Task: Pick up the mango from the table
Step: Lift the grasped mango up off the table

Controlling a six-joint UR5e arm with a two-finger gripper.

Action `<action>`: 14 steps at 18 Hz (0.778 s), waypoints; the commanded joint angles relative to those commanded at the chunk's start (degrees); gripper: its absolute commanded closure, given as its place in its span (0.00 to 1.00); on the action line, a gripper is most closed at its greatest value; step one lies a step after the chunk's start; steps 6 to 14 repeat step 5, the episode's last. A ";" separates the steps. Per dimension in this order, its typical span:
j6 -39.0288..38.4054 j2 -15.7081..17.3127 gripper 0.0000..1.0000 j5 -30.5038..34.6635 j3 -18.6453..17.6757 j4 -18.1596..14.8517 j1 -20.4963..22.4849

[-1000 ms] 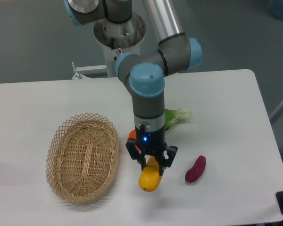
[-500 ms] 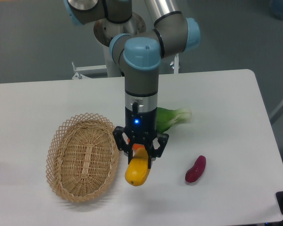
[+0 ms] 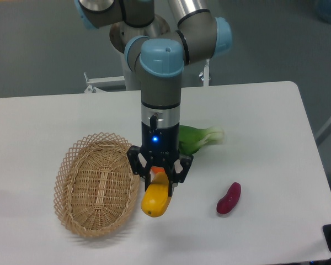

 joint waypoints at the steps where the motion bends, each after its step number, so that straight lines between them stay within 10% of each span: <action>1: 0.09 0.00 0.66 0.00 -0.09 0.00 0.00; 14: 0.35 -0.09 0.66 0.00 -0.09 0.00 0.00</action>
